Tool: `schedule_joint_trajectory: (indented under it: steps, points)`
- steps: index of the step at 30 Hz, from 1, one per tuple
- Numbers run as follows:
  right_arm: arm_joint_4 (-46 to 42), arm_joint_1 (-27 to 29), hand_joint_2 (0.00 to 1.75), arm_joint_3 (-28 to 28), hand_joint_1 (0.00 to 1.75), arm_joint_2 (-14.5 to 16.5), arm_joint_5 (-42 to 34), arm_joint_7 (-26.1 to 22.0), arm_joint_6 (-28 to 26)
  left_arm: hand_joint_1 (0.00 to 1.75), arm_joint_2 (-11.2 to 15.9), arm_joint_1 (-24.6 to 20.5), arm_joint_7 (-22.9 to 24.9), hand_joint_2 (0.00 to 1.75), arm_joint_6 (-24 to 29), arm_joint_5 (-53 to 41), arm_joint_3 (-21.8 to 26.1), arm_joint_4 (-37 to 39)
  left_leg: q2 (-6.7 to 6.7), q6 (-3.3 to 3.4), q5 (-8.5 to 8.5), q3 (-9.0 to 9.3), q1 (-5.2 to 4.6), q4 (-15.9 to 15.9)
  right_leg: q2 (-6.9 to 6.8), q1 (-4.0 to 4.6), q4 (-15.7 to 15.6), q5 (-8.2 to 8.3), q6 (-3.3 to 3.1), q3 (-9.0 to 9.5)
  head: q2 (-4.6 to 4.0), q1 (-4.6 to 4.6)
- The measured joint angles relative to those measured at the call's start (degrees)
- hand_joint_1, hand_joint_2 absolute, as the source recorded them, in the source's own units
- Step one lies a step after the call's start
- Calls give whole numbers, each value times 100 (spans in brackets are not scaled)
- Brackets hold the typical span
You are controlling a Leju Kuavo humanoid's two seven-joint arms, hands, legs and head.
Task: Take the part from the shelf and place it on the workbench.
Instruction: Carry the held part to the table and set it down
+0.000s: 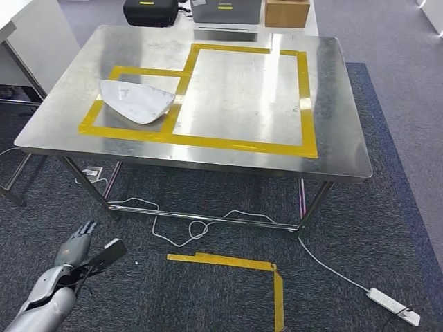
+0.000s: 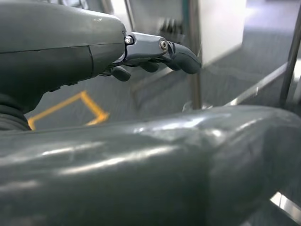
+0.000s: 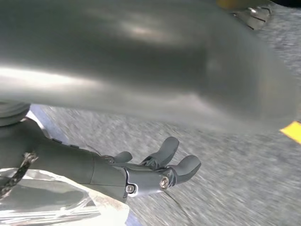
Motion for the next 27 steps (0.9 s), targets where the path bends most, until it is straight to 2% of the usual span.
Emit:
schedule_joint_trajectory:
  steps: [1, 2, 3, 5, 6, 7, 8, 9, 10, 11, 12, 13, 14, 15, 16, 17, 18, 20, 21, 22, 23, 25, 26, 27]
  points:
    - [-73, 43, 0, -20, 0, -9, -38, 60, -3, 0, -37, 142, 23, 0, -57, 49, 34, -54, -3, -23, 38, -55, -7, 34, 11, 2, -448, -33, -18, 321, 1, -2]
    - [-160, 92, 0, -34, 0, -20, -69, 125, -2, 0, -76, 274, 54, 0, -114, 98, 65, -100, -6, -44, 83, -94, -14, 64, 23, 5, -786, -104, -39, 533, 1, -5]
    - [-254, 142, 0, -43, 0, -34, -96, 196, 3, 0, -115, 395, 90, 0, -174, 146, 92, -131, -7, -63, 127, -117, -21, 80, 32, 13, -983, -174, -64, 644, 1, -8]
    - [-460, 273, 0, -51, 0, -70, -148, 359, 22, 0, -203, 628, 170, 0, -286, 241, 128, -145, -21, -107, 170, -135, -15, 94, 19, 5, -1031, -158, -140, 588, 1, -8]
    - [-575, 345, 0, -56, 0, -98, -177, 449, 32, 0, -246, 754, 216, 0, -327, 290, 139, -143, -32, -140, 59, -158, -6, 153, 5, -2, -1028, -119, -197, 556, 1, -11]
    - [-697, 417, 0, -64, 0, -127, -209, 537, 38, 0, -292, 874, 260, 0, -359, 349, 150, -138, -43, -177, -160, -201, 7, 308, -11, -10, -1031, -72, -254, 511, 0, -17]
    - [-824, 483, 0, -73, 0, -156, -242, 613, 39, 0, -339, 979, 295, 0, -383, 429, 163, -124, -49, -213, -470, -267, 24, 578, -25, -11, -1029, -19, -299, 457, 0, -24]
    - [-949, 546, 0, -81, 0, -187, -274, 680, 34, 0, -392, 1064, 320, 0, -402, 527, 183, -98, -49, -242, -794, -341, 39, 942, -36, -6, -1024, 33, -325, 399, 0, -32]
    - [-1065, 604, 0, -86, 0, -215, -302, 733, 25, 0, -450, 1131, 338, 0, -420, 628, 210, -59, -49, -260, -1028, -401, 54, 1324, -49, 1, -1014, 84, -329, 346, 0, -34]
    - [-1178, 659, 0, -90, 0, -243, -332, 777, 13, 0, -513, 1192, 356, 0, -439, 720, 242, -6, -49, -271, -1124, -419, 64, 1627, -61, 5, -999, 135, -328, 283, 0, -33]
    - [-1281, 712, 0, -93, 0, -273, -361, 816, -3, 0, -578, 1254, 379, 0, -460, 789, 274, 56, -49, -272, -1075, -367, 73, 1772, -70, 10, -976, 183, -325, 213, -1, -34]
    - [-1380, 762, 0, -95, 0, -297, -389, 851, -20, 0, -636, 1316, 410, 0, -482, 834, 308, 127, -49, -262, -933, -222, 77, 1708, -75, 14, -946, 228, -321, 134, 0, -33]
    - [-1478, 808, 0, -98, 0, -323, -422, 884, -36, 0, -688, 1371, 441, 0, -502, 867, 338, 214, -49, -239, -769, 18, 78, 1441, -77, 18, -914, 267, -314, 50, -1, -34]
    - [-1570, 852, 0, -102, 0, -342, -452, 917, -51, 0, -729, 1416, 463, 0, -516, 891, 370, 308, -50, -205, -670, 313, 72, 1045, -78, 24, -885, 300, -303, -22, -1, -34]
    - [-1654, 888, 0, -104, 0, -356, -484, 947, -63, 0, -765, 1450, 476, 0, -515, 908, 401, 406, -50, -167, -648, 599, 60, 610, -80, 33, -859, 329, -285, -78, 0, -32]
    - [-1729, 919, 0, -108, 0, -373, -517, 972, -77, 0, -802, 1475, 479, 0, -506, 926, 431, 519, -51, -137, -677, 805, 46, 268, -85, 38, -843, 367, -258, -123, 0, -31]
    - [-1795, 945, 0, -110, 0, -386, -549, 994, -88, 0, -837, 1498, 479, 0, -491, 943, 461, 636, -51, -112, -720, 909, 27, 60, -92, 36, -836, 412, -224, -159, 0, -30]
    - [-1894, 989, 0, -113, 0, -423, -615, 1030, -111, 0, -916, 1555, 479, 0, -467, 969, 507, 866, -44, -60, -693, 905, 17, -72, -97, 22, -832, 477, -144, -217, 0, -30]
    - [-1929, 1012, 0, -114, 0, -442, -646, 1048, -119, 0, -955, 1582, 482, 0, -459, 977, 526, 965, -35, -23, -645, 871, 23, -95, -85, 15, -798, 419, -106, -253, 0, -28]
    - [-1959, 1035, 0, -115, 0, -458, -685, 1064, -128, 0, -991, 1605, 485, 0, -450, 990, 544, 1052, -26, 20, -594, 826, 33, -116, -65, 12, -679, 261, -74, -313, 0, -17]
    - [-1985, 1054, 0, -118, 0, -470, -730, 1076, -139, 0, -1030, 1620, 488, 0, -438, 1007, 565, 1134, -17, 53, -541, 771, 43, -127, -45, 8, -444, 7, -47, -396, -1, -5]
    - [-2029, 1077, 0, -131, 0, -477, -834, 1092, -154, 0, -1097, 1643, 491, 0, -411, 1042, 608, 1281, -14, 87, -441, 626, 27, -108, -21, 1, 284, -525, -8, -585, 0, 10]
    - [-2046, 1084, 0, -141, 0, -481, -890, 1096, -162, 0, -1129, 1652, 491, 0, -397, 1054, 627, 1346, -11, 89, -387, 548, 19, -95, -20, 0, 614, -649, 5, -632, 0, 9]
    - [-2062, 1093, 0, -156, 0, -486, -945, 1095, -169, 0, -1156, 1659, 491, 0, -386, 1065, 644, 1408, -9, 88, -333, 468, 13, -79, -20, 0, 798, -627, 13, -611, 0, 9]
